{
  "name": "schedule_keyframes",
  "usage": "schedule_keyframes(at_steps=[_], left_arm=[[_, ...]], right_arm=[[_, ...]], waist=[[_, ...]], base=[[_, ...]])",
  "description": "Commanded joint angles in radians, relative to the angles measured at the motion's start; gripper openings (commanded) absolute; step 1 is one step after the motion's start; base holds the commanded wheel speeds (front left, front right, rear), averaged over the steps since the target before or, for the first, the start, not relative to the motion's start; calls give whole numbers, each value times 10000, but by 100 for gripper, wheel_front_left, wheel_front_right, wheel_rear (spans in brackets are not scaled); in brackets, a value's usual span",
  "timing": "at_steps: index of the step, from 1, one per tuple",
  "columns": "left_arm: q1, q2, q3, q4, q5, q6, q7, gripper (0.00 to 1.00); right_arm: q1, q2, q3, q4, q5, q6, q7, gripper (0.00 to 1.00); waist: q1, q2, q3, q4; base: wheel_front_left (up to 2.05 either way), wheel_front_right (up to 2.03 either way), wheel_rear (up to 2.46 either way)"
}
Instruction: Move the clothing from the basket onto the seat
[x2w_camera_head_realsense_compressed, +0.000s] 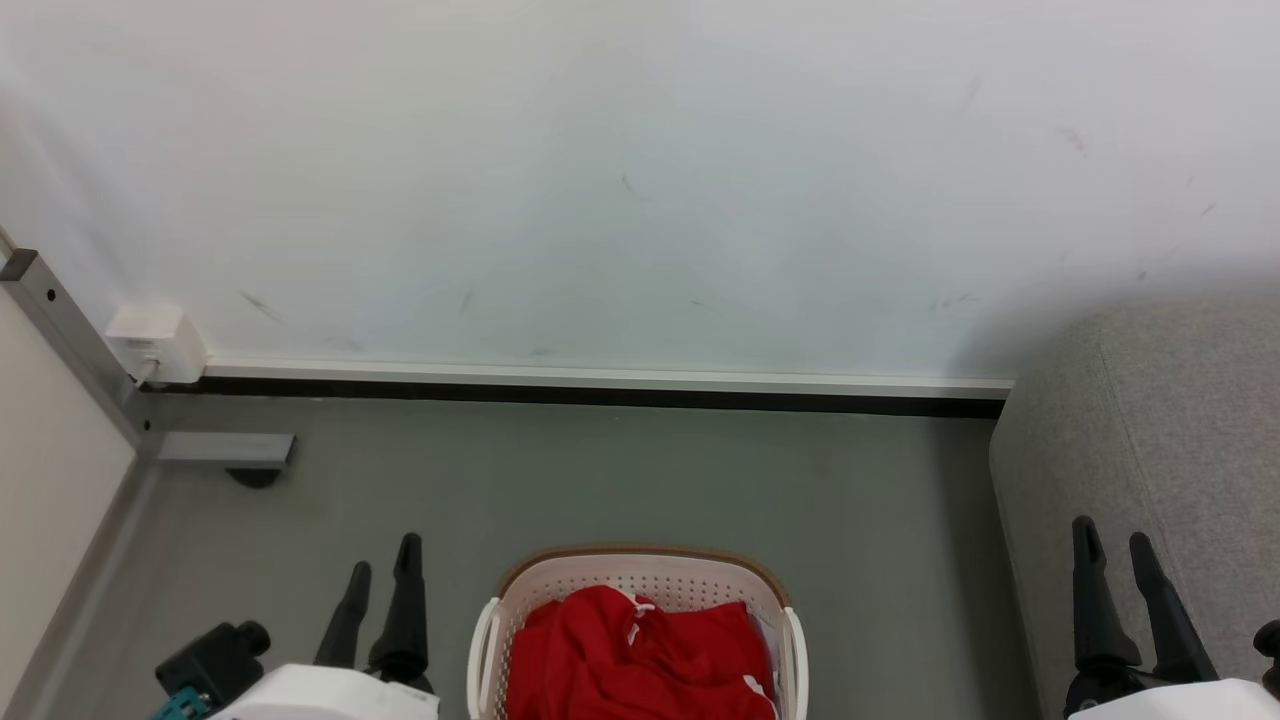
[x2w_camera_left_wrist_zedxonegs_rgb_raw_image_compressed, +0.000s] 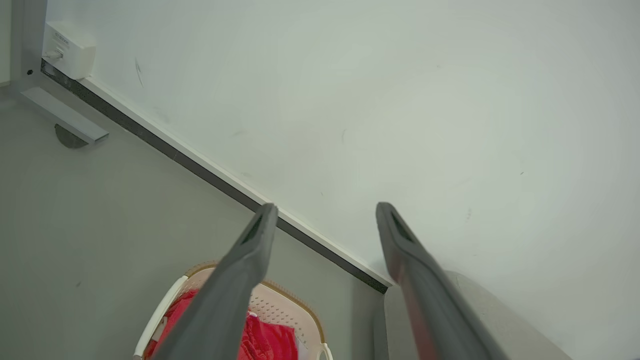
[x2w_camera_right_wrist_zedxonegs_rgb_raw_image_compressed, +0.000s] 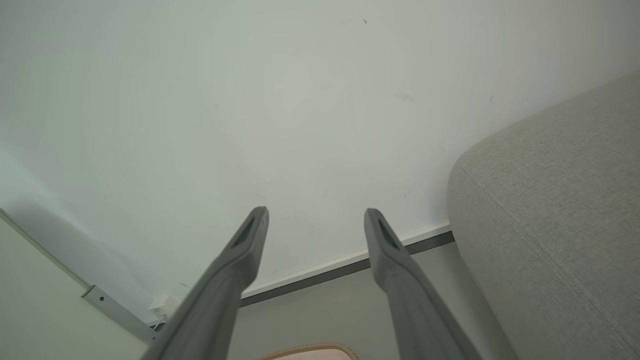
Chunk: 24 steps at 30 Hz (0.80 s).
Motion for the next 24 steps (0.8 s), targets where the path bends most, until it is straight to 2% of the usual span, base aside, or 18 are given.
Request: schedule_keyframes(at_steps=[1, 24], left_arm=[[1, 92, -13, -157, 378, 30, -108, 100], [126, 112, -224, -215, 3014, 239, -718, 100]], right_arm=[[-5, -110, 12, -182, -285, -9, -115, 100], [187, -169, 48, -307, -2717, -13, -727, 100]], waist=[[0, 0, 0, 2], [0, 0, 18, 53]], base=[[0, 0, 0], [0, 0, 0]])
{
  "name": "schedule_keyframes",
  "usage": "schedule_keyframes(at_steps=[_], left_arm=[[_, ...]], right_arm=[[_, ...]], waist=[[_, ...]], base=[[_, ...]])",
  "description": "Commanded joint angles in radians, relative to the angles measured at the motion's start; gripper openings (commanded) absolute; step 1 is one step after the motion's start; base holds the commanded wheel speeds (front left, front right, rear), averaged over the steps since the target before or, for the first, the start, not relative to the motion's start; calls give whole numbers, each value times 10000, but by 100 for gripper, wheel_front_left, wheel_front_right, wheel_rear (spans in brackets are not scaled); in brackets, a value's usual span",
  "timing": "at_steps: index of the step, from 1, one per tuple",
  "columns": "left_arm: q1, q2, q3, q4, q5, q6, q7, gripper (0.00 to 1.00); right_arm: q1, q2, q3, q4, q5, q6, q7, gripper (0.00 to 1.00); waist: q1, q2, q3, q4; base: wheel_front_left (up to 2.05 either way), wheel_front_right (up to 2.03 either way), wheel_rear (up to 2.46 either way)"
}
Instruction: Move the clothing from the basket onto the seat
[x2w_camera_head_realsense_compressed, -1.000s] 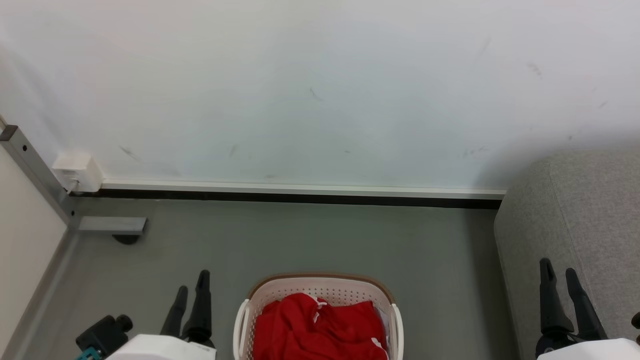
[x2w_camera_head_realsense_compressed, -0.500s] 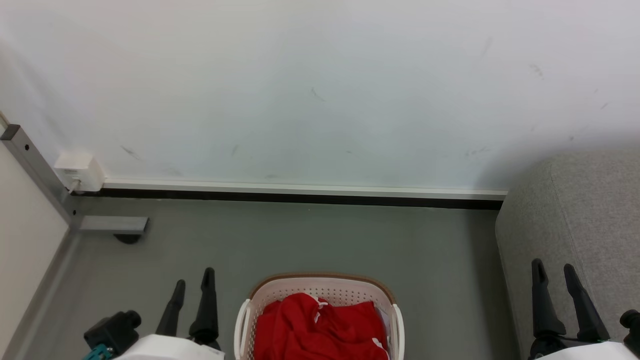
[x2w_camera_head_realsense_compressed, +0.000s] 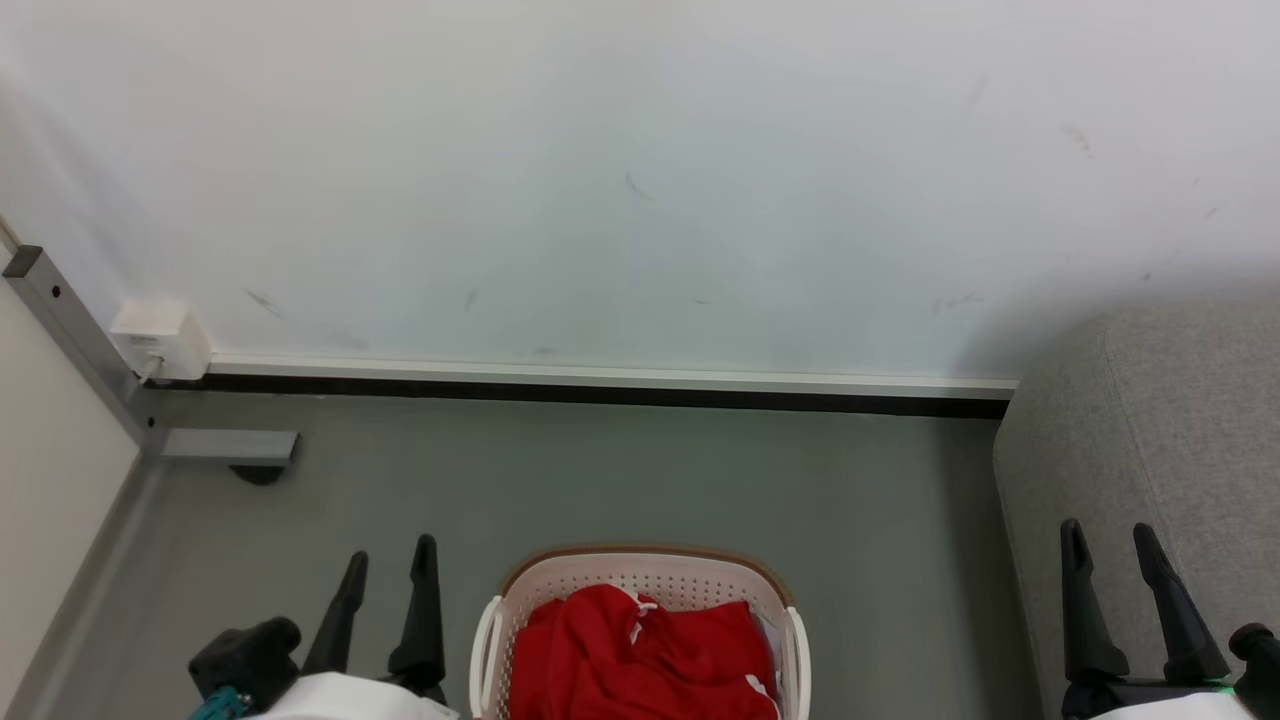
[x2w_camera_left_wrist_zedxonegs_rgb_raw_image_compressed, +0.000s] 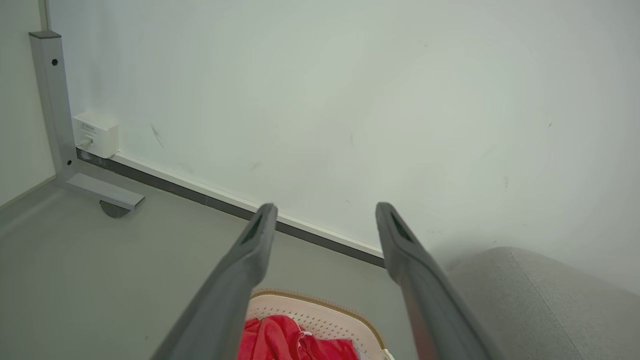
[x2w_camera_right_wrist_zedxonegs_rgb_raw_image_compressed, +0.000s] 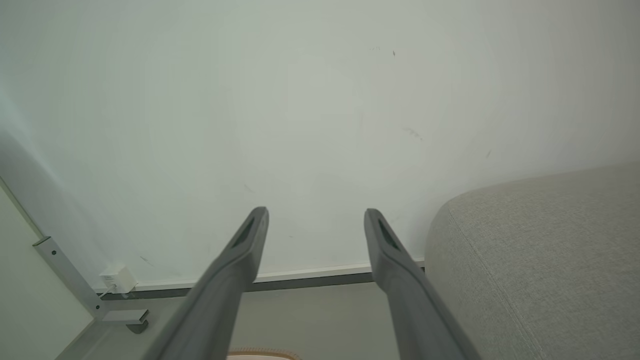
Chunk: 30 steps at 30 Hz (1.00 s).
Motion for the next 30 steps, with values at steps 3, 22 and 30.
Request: schedule_keyframes(at_steps=[3, 22, 30], left_arm=[[39, 85, -4, -36, 489, 56, -157, 100], [199, 100, 20, 105, 2164, 143, -573, 100], [197, 105, 8, 183, 2722, 161, -740, 100]], right_arm=[[77, -63, -25, 11, -440, -14, -160, 100], [308, 11, -197, 581, -1545, -17, -565, 100], [318, 17, -194, 603, -2034, -18, -712, 100]], waist=[[0, 1, -6, 4], [0, 1, -33, 43], [0, 1, 26, 58]], base=[[0, 0, 0], [0, 0, 0], [0, 0, 0]])
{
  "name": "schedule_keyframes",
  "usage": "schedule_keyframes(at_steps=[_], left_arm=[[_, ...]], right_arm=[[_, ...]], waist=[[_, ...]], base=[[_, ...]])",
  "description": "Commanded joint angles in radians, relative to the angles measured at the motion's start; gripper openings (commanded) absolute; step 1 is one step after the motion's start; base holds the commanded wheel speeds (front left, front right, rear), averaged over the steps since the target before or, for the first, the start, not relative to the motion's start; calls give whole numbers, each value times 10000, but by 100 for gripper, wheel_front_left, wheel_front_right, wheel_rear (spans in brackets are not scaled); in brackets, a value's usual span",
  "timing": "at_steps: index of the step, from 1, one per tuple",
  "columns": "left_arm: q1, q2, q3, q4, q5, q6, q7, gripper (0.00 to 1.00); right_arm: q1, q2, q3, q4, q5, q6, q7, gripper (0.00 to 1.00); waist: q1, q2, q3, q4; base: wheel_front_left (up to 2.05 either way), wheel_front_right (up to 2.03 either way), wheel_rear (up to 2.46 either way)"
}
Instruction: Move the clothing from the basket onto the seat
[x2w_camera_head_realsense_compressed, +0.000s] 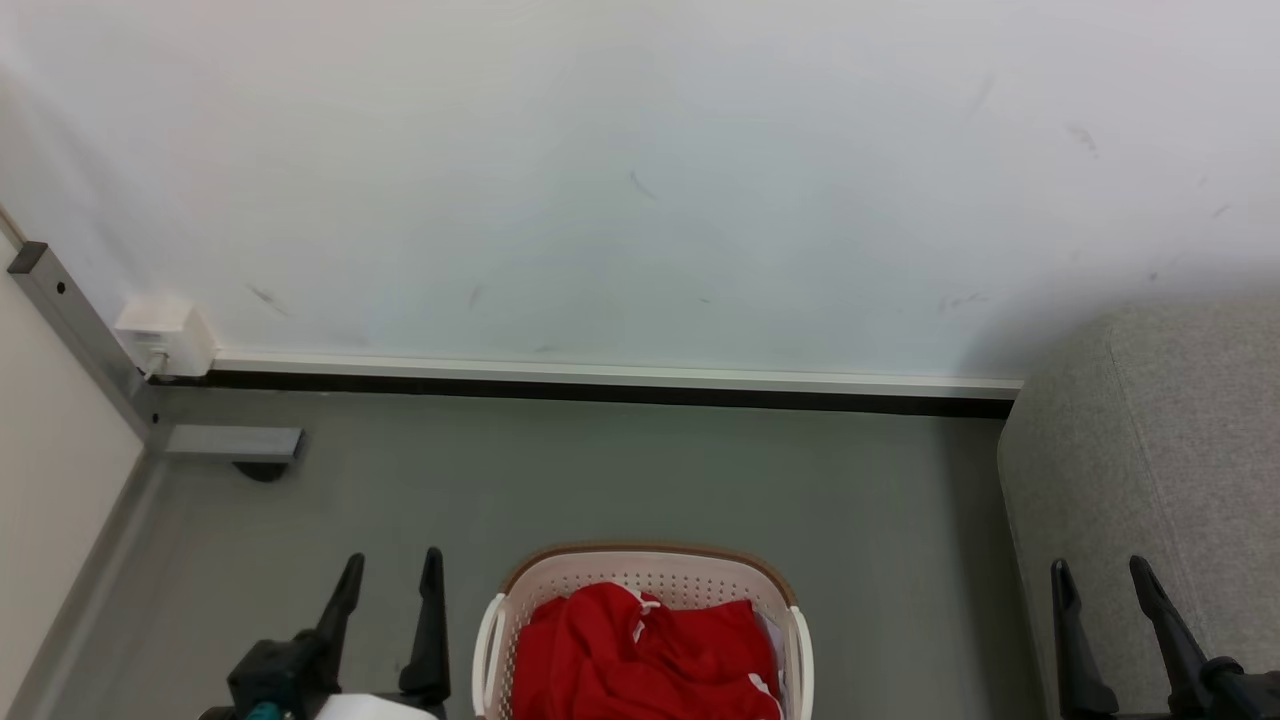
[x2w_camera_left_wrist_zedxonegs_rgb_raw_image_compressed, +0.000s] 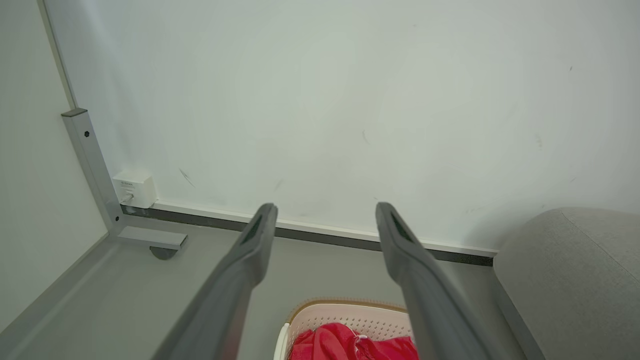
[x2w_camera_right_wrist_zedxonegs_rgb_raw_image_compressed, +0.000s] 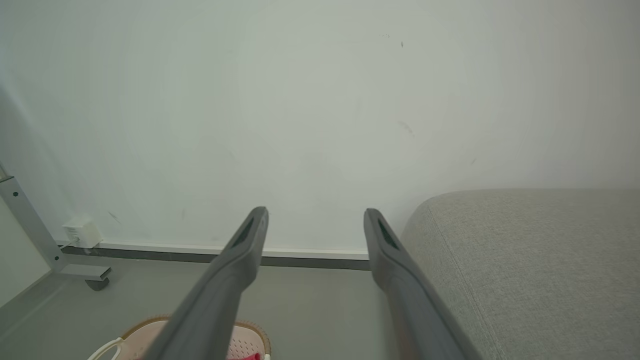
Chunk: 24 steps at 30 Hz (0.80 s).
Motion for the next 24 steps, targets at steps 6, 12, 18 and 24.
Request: schedule_keyframes(at_steps=[6, 12, 18, 24], left_arm=[[83, 87, -12, 63, 570, 87, -200, 100], [106, 89, 3, 161, 878, 102, -309, 100], [71, 89, 23, 217, 929, 109, -323, 100], [40, 87, 45, 253, 833, 123, -323, 100]], right_arm=[[58, -13, -15, -8, -465, -19, -165, 100], [116, -17, 60, 11, -698, -20, -279, 100], [133, -16, 79, 44, -716, -21, -301, 100], [120, -16, 71, 71, -648, -21, -301, 100]], waist=[[0, 0, 30, 26], [0, 1, 37, 31], [0, 1, 57, 20], [0, 1, 57, 1]], base=[[0, 0, 0], [0, 0, 0], [0, 0, 0], [0, 0, 0]])
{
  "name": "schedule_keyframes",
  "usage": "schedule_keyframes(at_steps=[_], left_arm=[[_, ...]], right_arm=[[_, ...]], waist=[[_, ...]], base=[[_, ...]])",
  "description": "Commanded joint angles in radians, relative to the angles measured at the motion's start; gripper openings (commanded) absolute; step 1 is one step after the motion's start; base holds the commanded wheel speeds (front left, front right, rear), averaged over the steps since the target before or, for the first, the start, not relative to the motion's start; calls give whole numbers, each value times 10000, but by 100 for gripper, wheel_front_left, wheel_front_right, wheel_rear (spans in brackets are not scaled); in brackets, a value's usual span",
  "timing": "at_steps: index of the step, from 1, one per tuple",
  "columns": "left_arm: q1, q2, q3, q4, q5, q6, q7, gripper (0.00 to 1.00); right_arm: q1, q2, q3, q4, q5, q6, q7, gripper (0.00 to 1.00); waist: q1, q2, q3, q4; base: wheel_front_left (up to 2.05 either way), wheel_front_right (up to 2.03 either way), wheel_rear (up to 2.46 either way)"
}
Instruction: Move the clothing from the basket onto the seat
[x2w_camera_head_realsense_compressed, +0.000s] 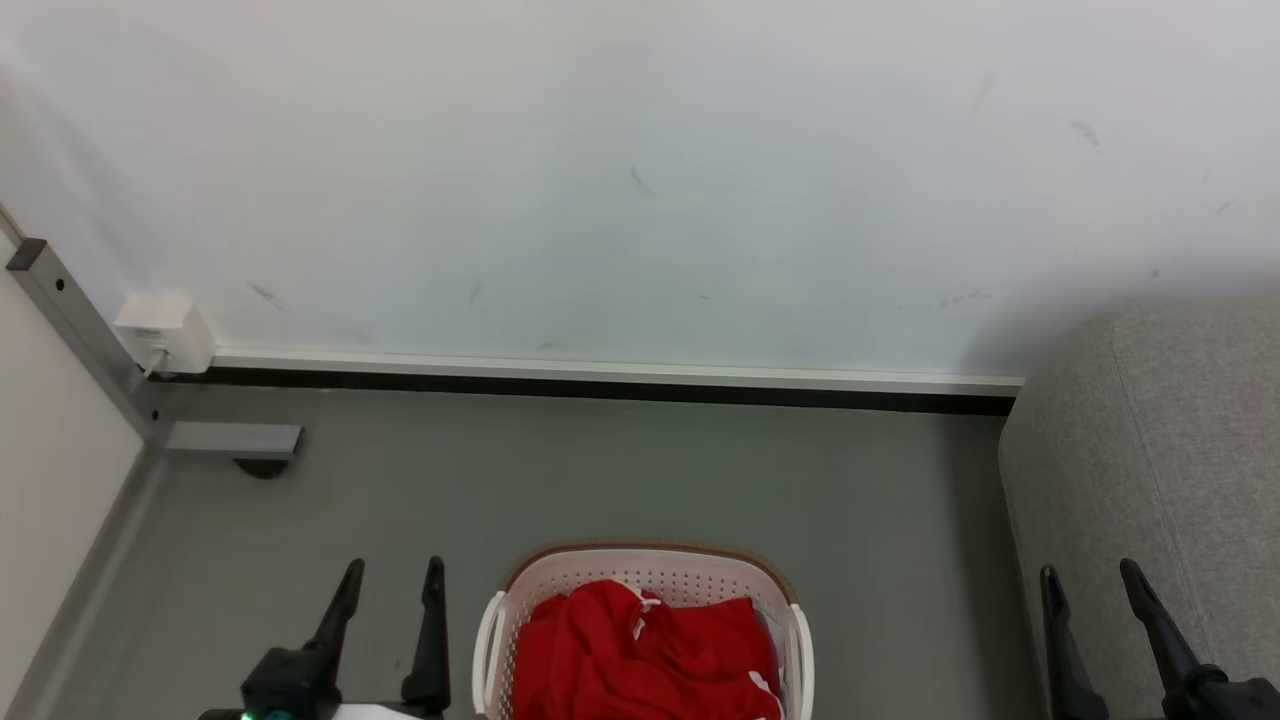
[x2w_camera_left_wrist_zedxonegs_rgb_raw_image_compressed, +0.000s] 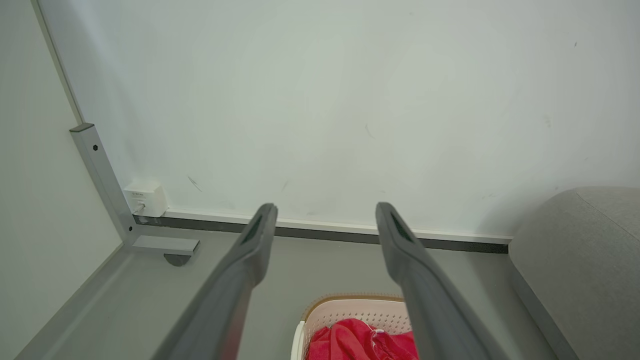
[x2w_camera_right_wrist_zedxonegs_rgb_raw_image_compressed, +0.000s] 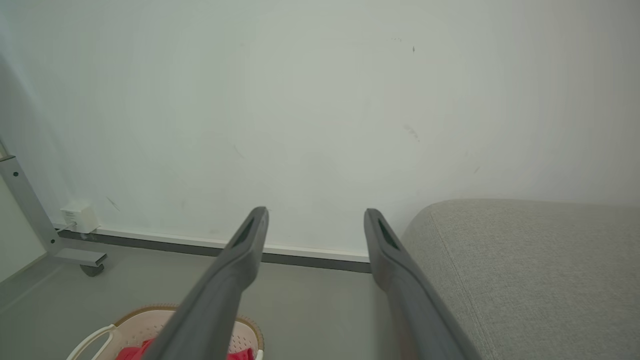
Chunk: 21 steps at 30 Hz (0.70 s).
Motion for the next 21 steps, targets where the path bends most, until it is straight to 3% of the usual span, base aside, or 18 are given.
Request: schedule_keyframes(at_steps=[1, 12, 21], left_arm=[[5, 70, 20, 32, 46, 38, -9, 100], [82, 70, 68, 39, 5, 39, -11, 100], [-378, 65, -243, 349, -122, -160, -9, 100]], right_arm=[[64, -14, -25, 34, 15, -21, -35, 100], [58, -13, 36, 13, 77, -21, -35, 100], [-249, -14, 147, -153, 142, -21, -21, 100]], waist=[[0, -1, -4, -4], [0, -1, -1, -54], [0, -1, 515, -473]], base=[[0, 0, 0], [0, 0, 0], [0, 0, 0]])
